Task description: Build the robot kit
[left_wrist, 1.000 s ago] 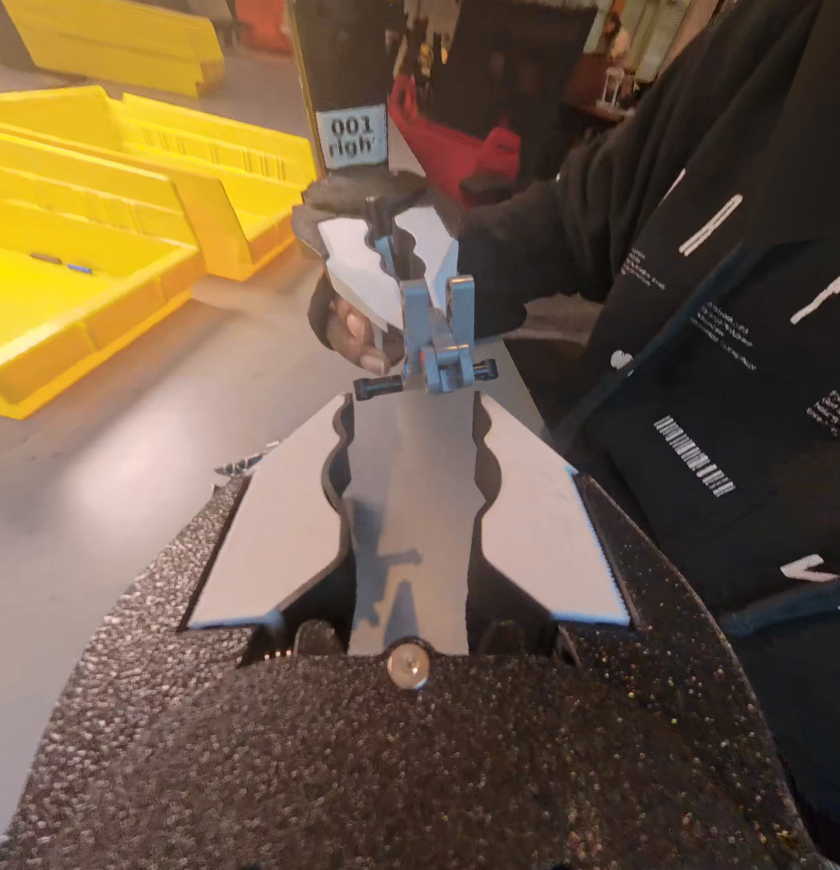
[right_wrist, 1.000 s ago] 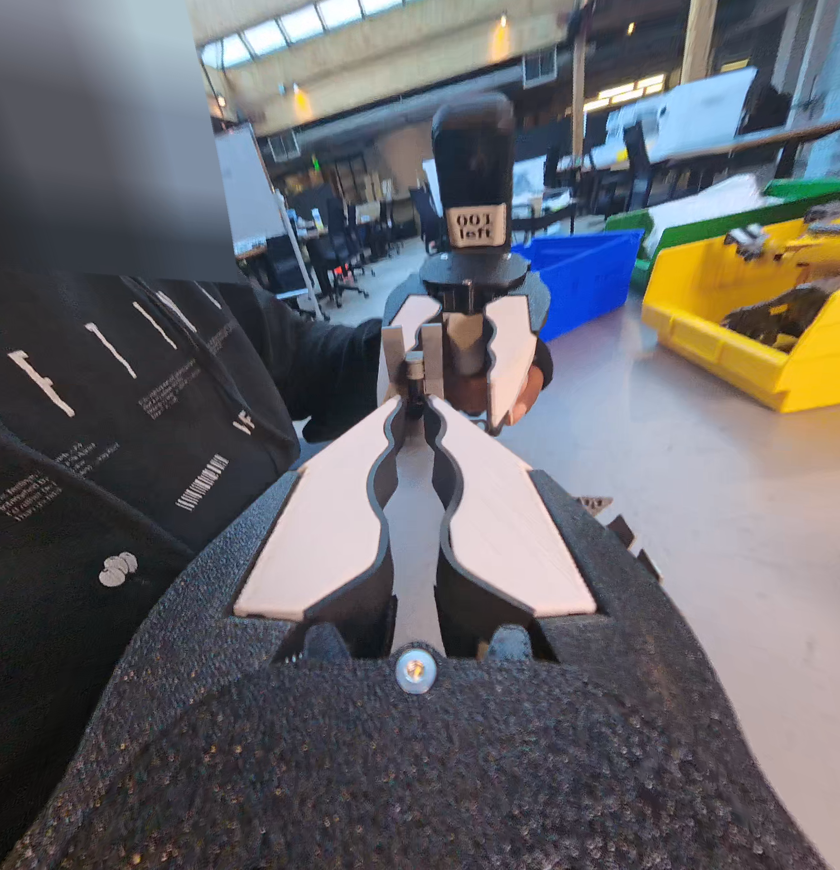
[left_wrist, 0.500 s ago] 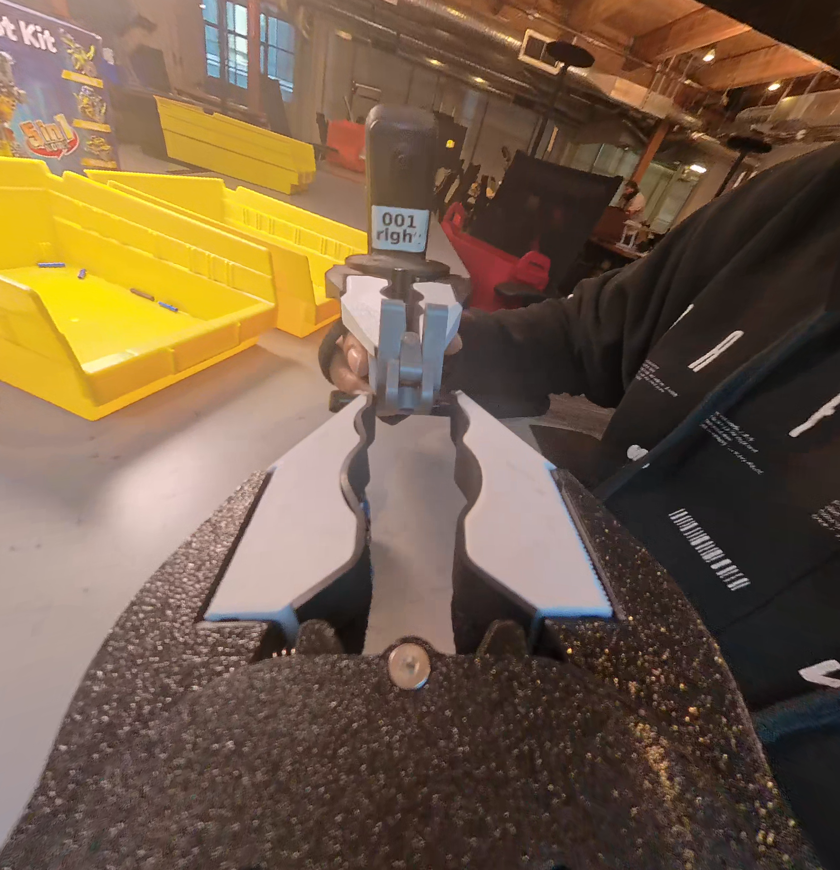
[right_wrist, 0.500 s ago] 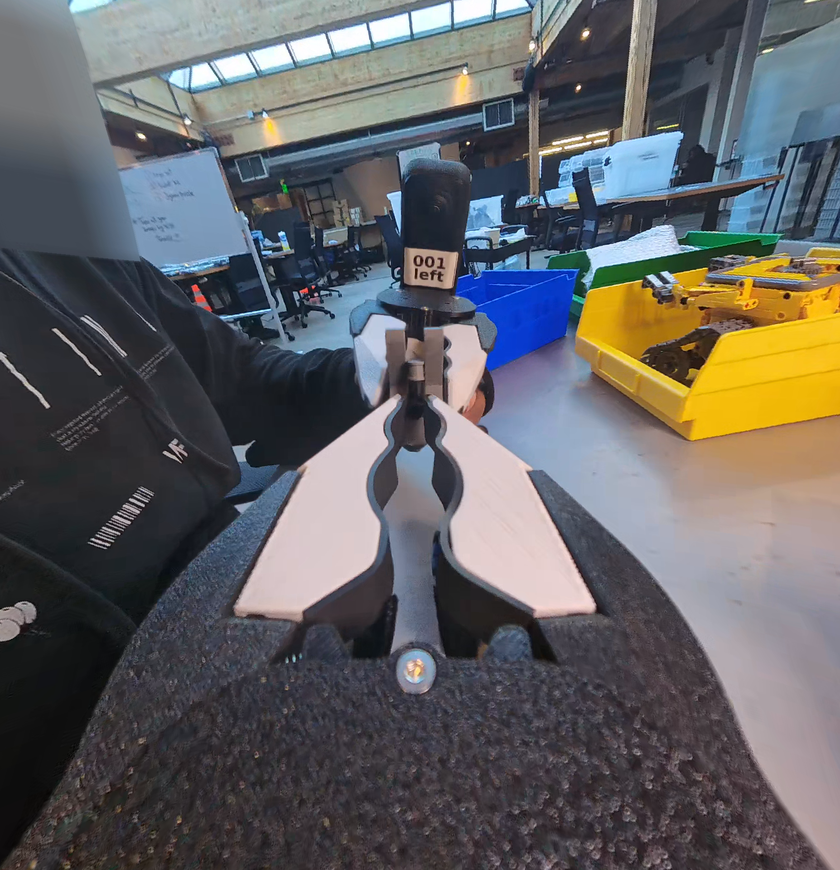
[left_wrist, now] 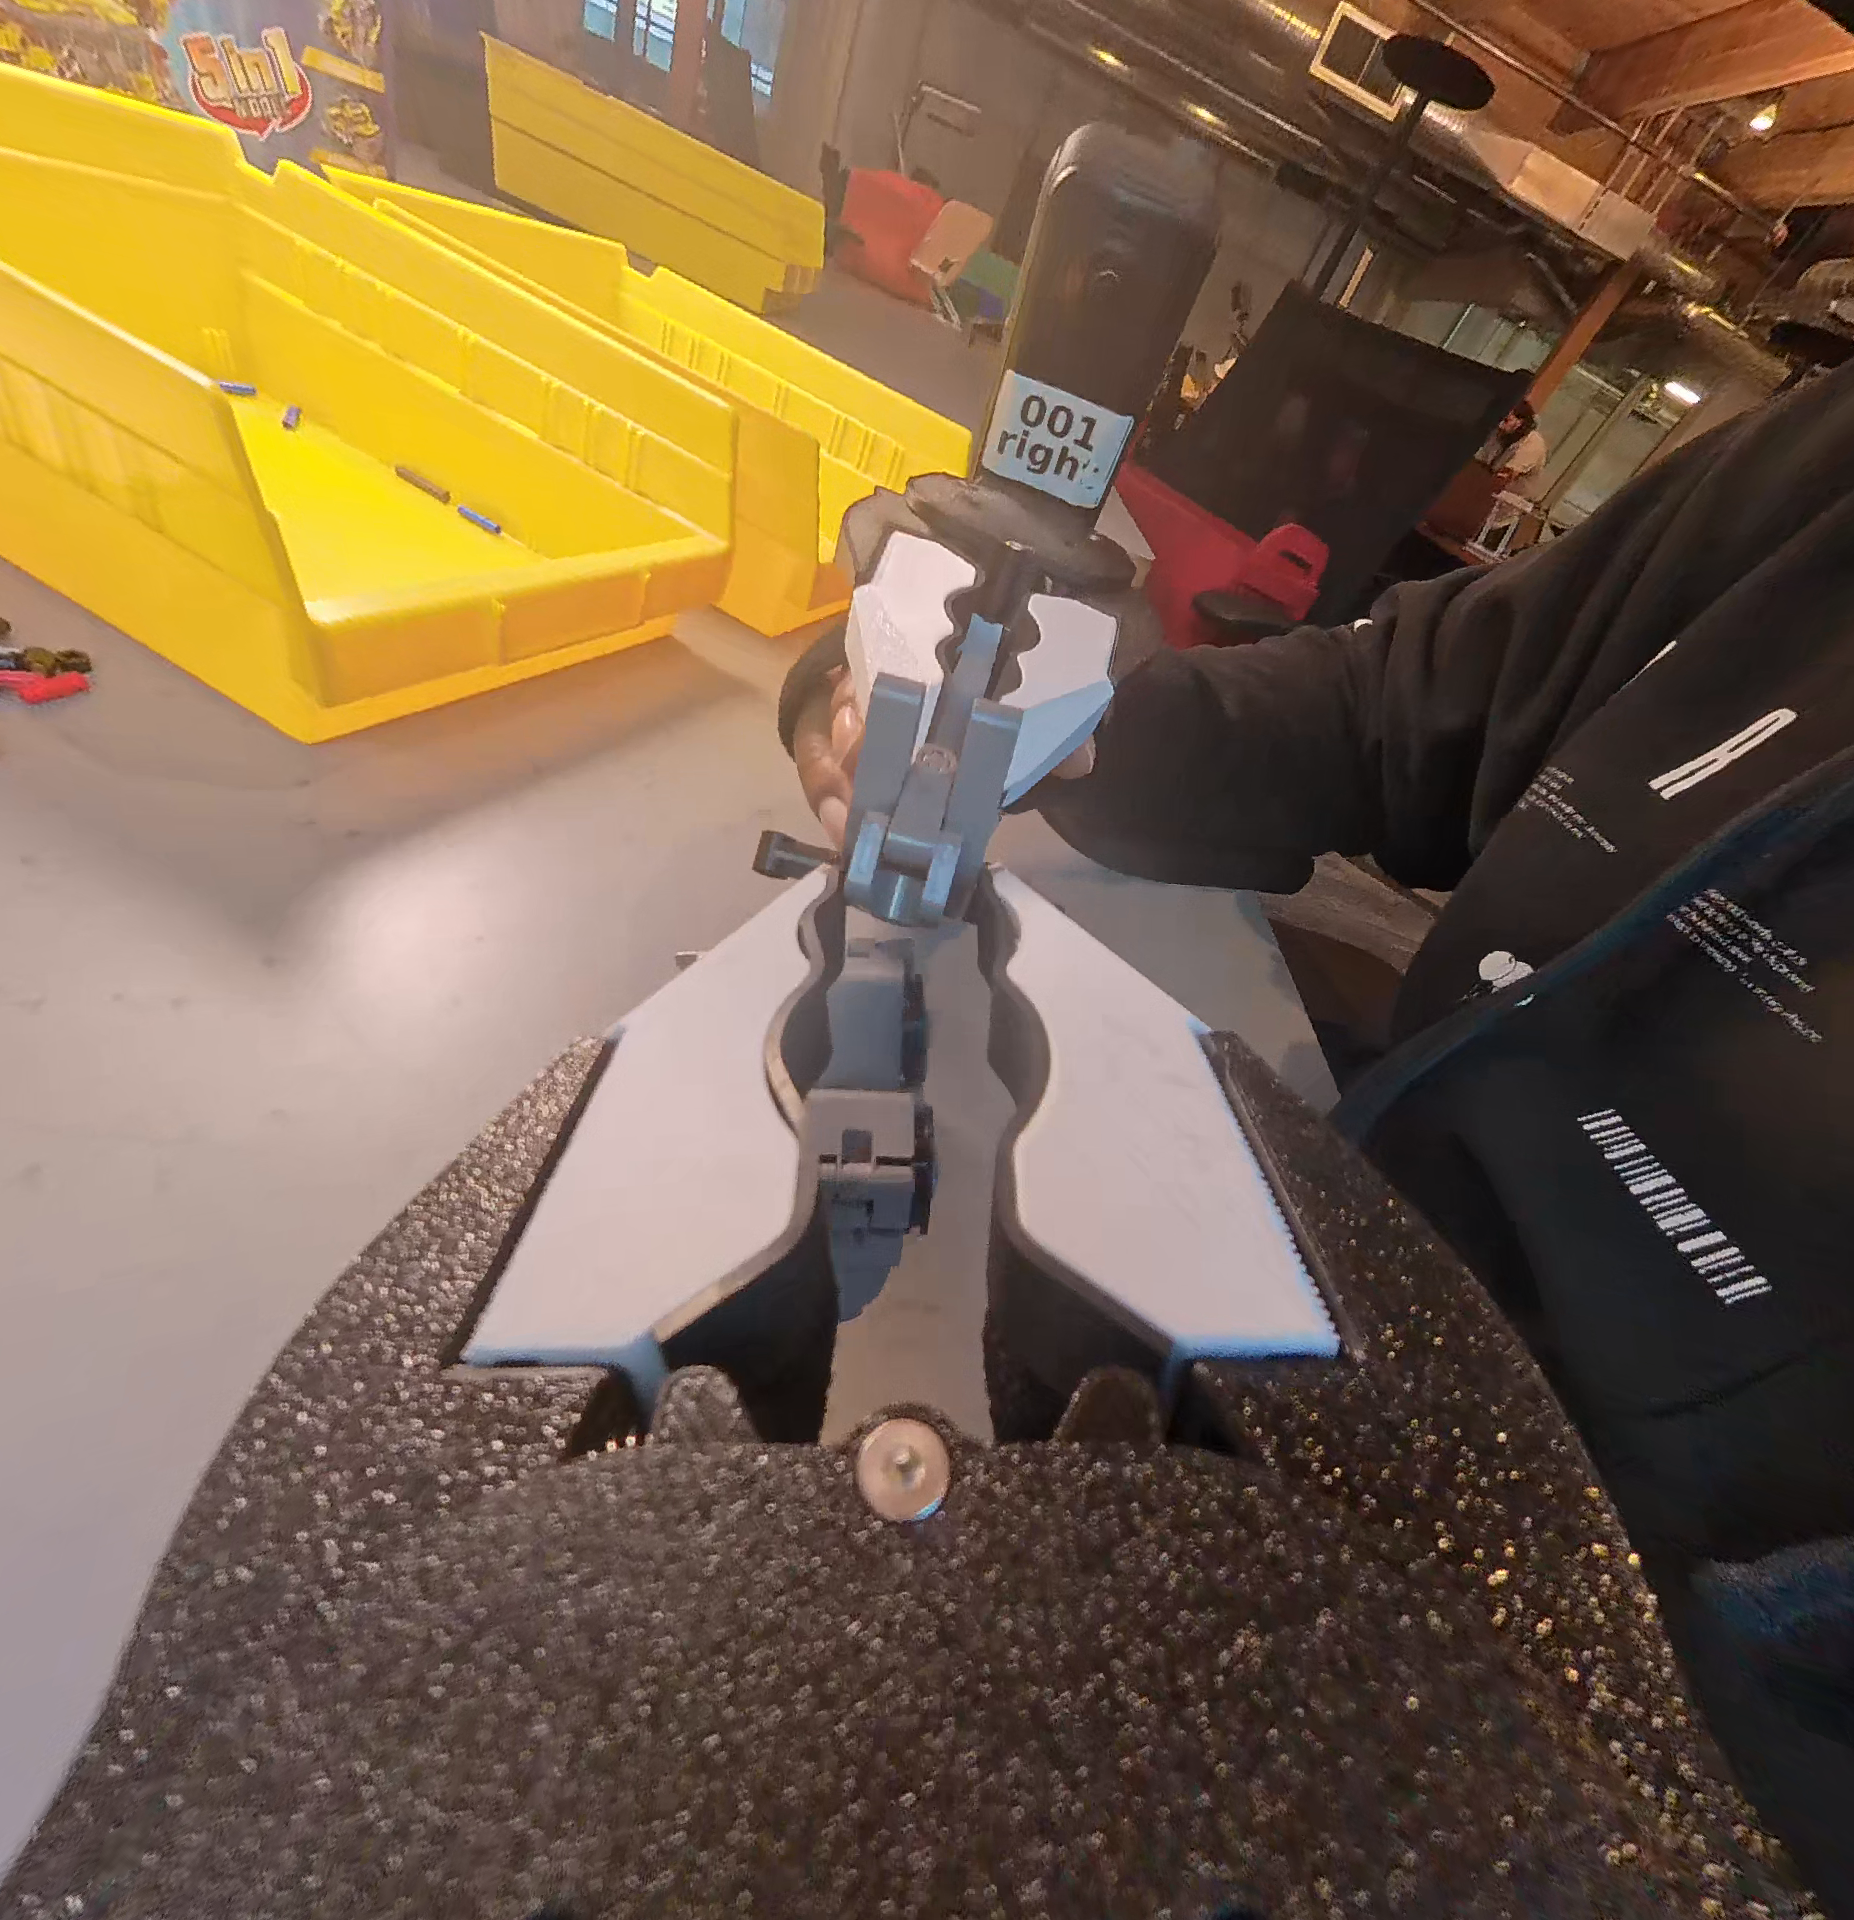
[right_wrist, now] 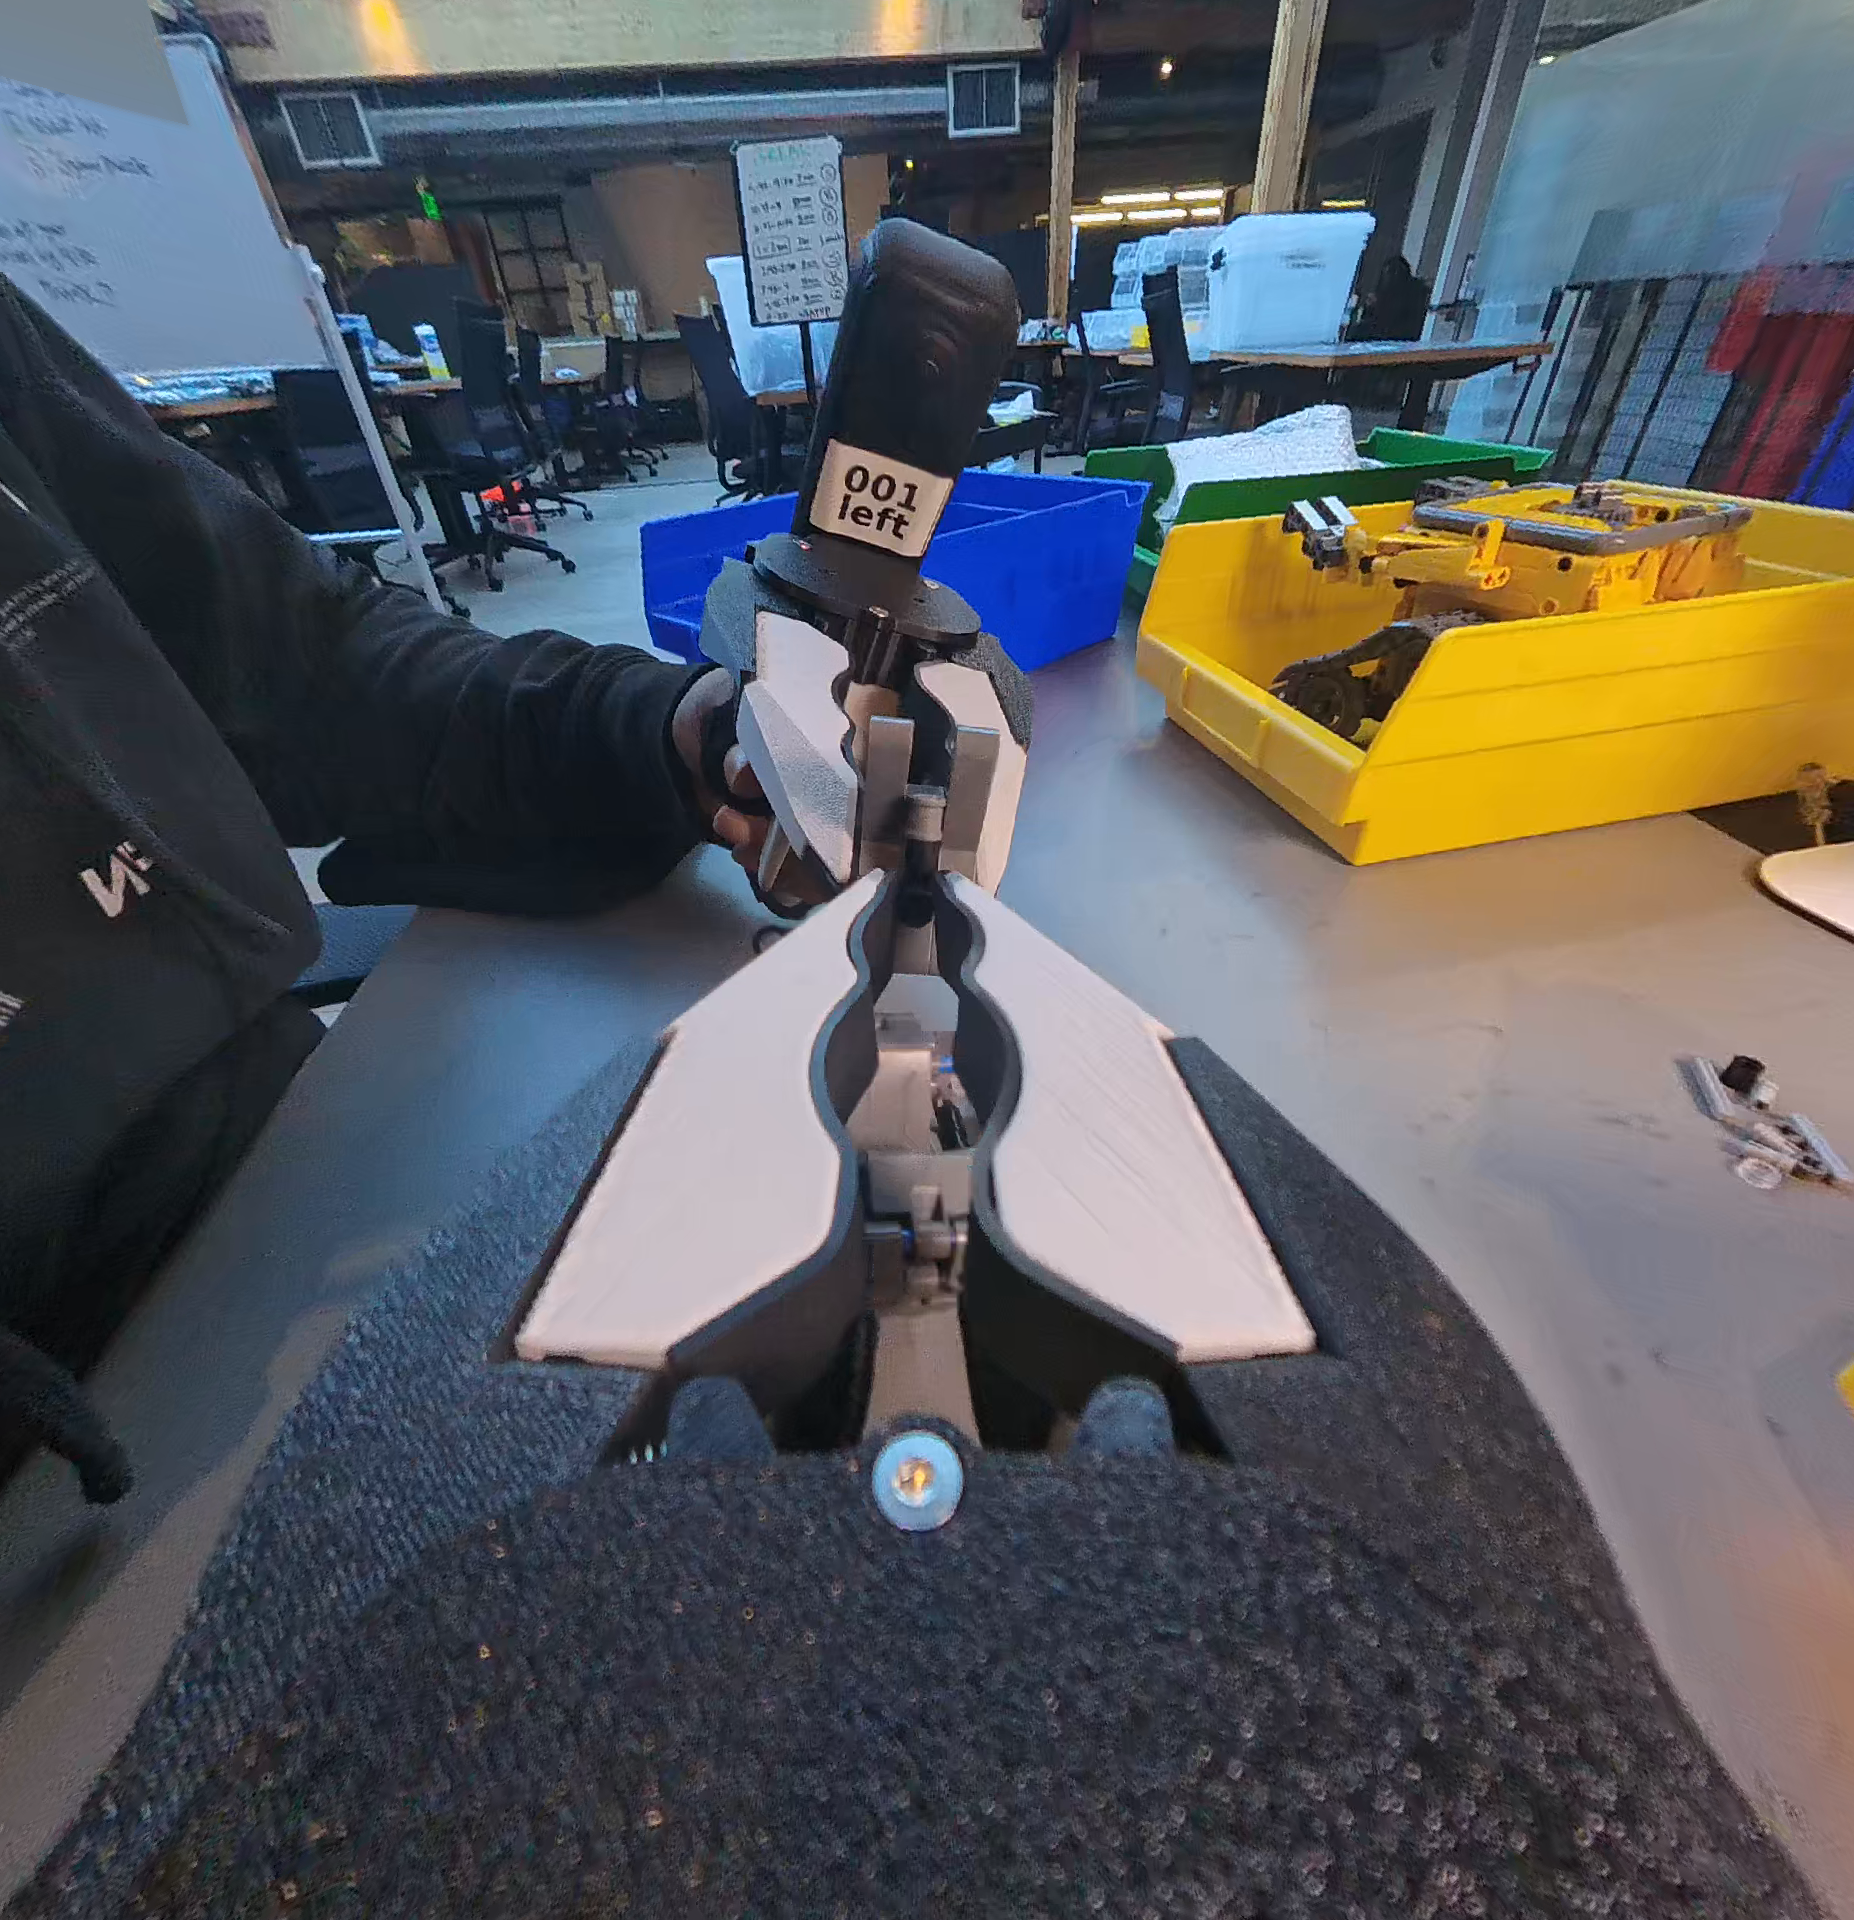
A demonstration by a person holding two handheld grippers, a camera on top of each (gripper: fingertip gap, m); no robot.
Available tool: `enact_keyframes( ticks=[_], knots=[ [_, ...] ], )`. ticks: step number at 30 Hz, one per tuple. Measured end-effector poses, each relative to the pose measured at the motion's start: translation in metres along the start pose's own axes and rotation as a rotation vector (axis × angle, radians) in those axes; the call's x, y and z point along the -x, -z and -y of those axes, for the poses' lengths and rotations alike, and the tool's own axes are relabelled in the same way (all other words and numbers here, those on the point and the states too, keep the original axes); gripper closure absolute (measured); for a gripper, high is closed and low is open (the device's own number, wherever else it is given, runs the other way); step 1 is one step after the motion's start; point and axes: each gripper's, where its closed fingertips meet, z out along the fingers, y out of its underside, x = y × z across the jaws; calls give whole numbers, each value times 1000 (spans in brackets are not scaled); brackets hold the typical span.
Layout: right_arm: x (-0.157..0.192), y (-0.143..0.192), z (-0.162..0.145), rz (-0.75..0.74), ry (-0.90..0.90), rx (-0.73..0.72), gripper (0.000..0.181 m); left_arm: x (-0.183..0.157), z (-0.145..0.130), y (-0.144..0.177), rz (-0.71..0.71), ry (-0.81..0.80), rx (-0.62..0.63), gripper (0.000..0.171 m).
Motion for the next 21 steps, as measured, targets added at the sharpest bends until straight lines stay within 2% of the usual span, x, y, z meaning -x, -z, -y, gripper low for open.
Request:
enact_keyframes(
  ticks=[3, 7, 11, 15, 17, 19, 21],
  knots=[
    [-10, 1, -8, -52, 1, 44, 174, 10, -4, -2, 58, 5, 14, 148],
    [-29, 5, -14, -182, 39, 94, 176, 33, -2, 3, 248, -15, 25, 148],
    [-30, 2, -7, -222, 29, 131, 151, 55, 4, 16, 404, 38, -14, 148],
    [-37, -16, -17, -342, 34, 257, 141, 65, 10, 19, 497, 62, -55, 148],
    [-39, -23, -23, -391, 38, 297, 147, 65, 13, 17, 524, 68, -72, 148],
    [-43, -23, -25, -426, 80, 310, 163, 61, 14, 14, 520, 92, -88, 148],
    [-42, -21, -21, -403, 105, 275, 166, 59, 14, 14, 513, 114, -98, 148]
  ],
)
